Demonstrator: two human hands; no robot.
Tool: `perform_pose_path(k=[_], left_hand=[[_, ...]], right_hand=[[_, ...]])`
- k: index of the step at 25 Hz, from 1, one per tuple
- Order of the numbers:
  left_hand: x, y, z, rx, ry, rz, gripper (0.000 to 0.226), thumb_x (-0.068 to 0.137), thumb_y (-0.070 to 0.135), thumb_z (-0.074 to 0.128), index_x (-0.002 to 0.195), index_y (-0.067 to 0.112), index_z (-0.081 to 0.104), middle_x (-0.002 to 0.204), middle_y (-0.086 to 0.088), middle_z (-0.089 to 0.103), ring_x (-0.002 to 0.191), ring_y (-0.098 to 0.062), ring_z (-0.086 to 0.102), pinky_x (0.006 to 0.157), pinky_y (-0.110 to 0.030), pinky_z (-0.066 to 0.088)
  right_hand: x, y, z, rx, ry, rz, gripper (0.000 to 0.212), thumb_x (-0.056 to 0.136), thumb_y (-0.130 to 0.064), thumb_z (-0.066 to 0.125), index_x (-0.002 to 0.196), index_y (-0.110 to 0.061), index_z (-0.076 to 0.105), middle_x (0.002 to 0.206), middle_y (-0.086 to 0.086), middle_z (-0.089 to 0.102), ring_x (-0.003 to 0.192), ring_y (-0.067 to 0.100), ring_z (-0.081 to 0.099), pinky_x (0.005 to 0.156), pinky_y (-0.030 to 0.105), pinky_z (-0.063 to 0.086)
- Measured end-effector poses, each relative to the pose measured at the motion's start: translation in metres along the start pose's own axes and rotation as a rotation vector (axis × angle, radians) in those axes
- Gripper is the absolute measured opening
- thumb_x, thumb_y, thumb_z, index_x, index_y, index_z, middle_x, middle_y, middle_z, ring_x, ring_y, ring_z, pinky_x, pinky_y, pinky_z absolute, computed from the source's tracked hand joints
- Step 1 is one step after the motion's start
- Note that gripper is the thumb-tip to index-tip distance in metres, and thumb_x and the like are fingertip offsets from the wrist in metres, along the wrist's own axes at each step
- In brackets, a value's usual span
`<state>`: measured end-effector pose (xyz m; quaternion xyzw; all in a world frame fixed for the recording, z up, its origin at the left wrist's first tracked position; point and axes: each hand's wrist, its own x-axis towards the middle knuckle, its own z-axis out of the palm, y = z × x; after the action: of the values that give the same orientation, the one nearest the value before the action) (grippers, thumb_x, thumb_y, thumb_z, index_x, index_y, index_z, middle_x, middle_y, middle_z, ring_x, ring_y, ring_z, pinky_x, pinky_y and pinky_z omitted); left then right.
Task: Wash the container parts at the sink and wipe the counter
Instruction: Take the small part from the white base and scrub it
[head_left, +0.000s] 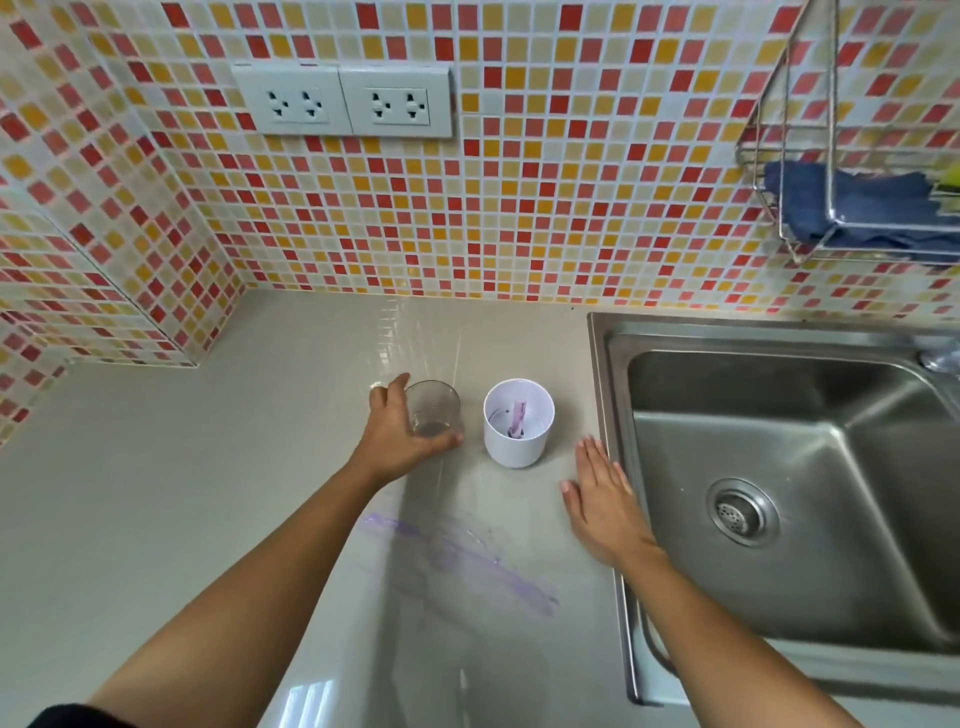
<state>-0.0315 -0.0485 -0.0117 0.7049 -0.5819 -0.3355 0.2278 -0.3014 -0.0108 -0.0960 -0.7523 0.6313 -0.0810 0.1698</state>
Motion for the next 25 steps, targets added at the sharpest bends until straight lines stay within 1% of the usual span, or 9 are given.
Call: perform_pose_path(k=[3,6,9,12,14,17,20,22,25], left_hand=[[-0.004,0.01,-0.016,0.053,0.036,0.11,0.096,0.071,0.046,0.077,0.147,0.02,0.024,0.148,-0.005,0.019,0.139,-0.023,0.02,0.109,-0.034,0.027],[0.001,0.037,-0.026,0.051,0.104,0.353,0.055,0.082,0.038,0.068,0.133,0.024,0.05,0.136,-0.004,0.04,0.127,-0.019,0.04,0.099,-0.025,0.035],[0.01,0.063,-0.016,0.13,-0.026,0.486,0.034,0.089,0.029,0.062,0.123,0.022,0.061,0.125,-0.004,0.053,0.112,-0.018,0.054,0.091,-0.022,0.043],[0.018,0.071,0.001,0.295,-0.208,0.542,0.035,0.092,0.036,0.056,0.123,0.023,0.061,0.13,-0.002,0.052,0.116,-0.018,0.05,0.091,-0.02,0.037],[0.021,0.07,0.008,0.317,-0.274,0.53,0.034,0.092,0.037,0.054,0.122,0.023,0.063,0.131,-0.001,0.051,0.116,-0.018,0.049,0.089,-0.02,0.036],[0.024,0.07,0.011,0.308,-0.266,0.571,0.027,0.092,0.028,0.057,0.117,0.02,0.066,0.125,-0.003,0.056,0.11,-0.018,0.053,0.086,-0.019,0.038],[0.026,0.072,0.015,0.362,-0.253,0.624,0.023,0.094,0.023,0.055,0.113,0.016,0.065,0.12,-0.006,0.058,0.105,-0.023,0.057,0.086,-0.023,0.045],[0.025,0.074,0.018,0.488,-0.252,0.665,0.022,0.096,0.021,0.05,0.116,0.014,0.058,0.121,-0.008,0.056,0.104,-0.025,0.056,0.086,-0.027,0.047],[0.022,0.074,0.025,0.677,-0.229,0.748,0.024,0.098,0.019,0.046,0.121,0.013,0.049,0.125,-0.007,0.053,0.103,-0.025,0.052,0.081,-0.024,0.041]], right_hand=[[0.009,0.0,-0.02,0.173,0.054,0.038,0.068,0.09,-0.041,0.018,0.147,-0.004,0.012,0.157,0.008,0.01,0.144,0.016,0.005,0.111,0.021,-0.001],[0.019,-0.006,-0.049,0.352,0.137,0.008,0.068,0.093,-0.035,0.048,0.146,-0.007,0.017,0.155,0.005,0.017,0.142,0.015,0.014,0.109,0.016,0.007],[0.028,-0.021,-0.068,0.407,0.025,-0.053,0.085,0.082,-0.044,0.064,0.147,-0.014,0.019,0.154,0.0,0.021,0.141,0.013,0.019,0.109,0.019,0.014],[0.034,-0.039,-0.078,0.409,-0.035,-0.08,0.09,0.075,-0.051,0.069,0.145,-0.016,0.024,0.151,0.0,0.027,0.138,0.014,0.025,0.107,0.022,0.02],[0.036,-0.047,-0.082,0.454,-0.037,-0.117,0.081,0.074,-0.048,0.072,0.139,-0.021,0.033,0.142,-0.002,0.039,0.128,0.011,0.036,0.1,0.021,0.028],[0.039,-0.049,-0.08,0.471,-0.026,-0.149,0.078,0.071,-0.055,0.07,0.136,-0.03,0.037,0.137,-0.008,0.046,0.123,0.01,0.042,0.1,0.026,0.037],[0.04,-0.048,-0.075,0.479,-0.023,-0.13,0.078,0.072,-0.054,0.071,0.137,-0.028,0.037,0.138,-0.005,0.047,0.124,0.013,0.043,0.097,0.023,0.035],[0.039,-0.05,-0.075,0.498,-0.008,-0.127,0.075,0.074,-0.048,0.072,0.136,-0.025,0.037,0.137,-0.003,0.047,0.122,0.014,0.045,0.093,0.02,0.034],[0.037,-0.049,-0.073,0.52,0.007,-0.113,0.075,0.074,-0.044,0.074,0.136,-0.023,0.037,0.136,-0.002,0.048,0.12,0.014,0.045,0.092,0.02,0.034]])
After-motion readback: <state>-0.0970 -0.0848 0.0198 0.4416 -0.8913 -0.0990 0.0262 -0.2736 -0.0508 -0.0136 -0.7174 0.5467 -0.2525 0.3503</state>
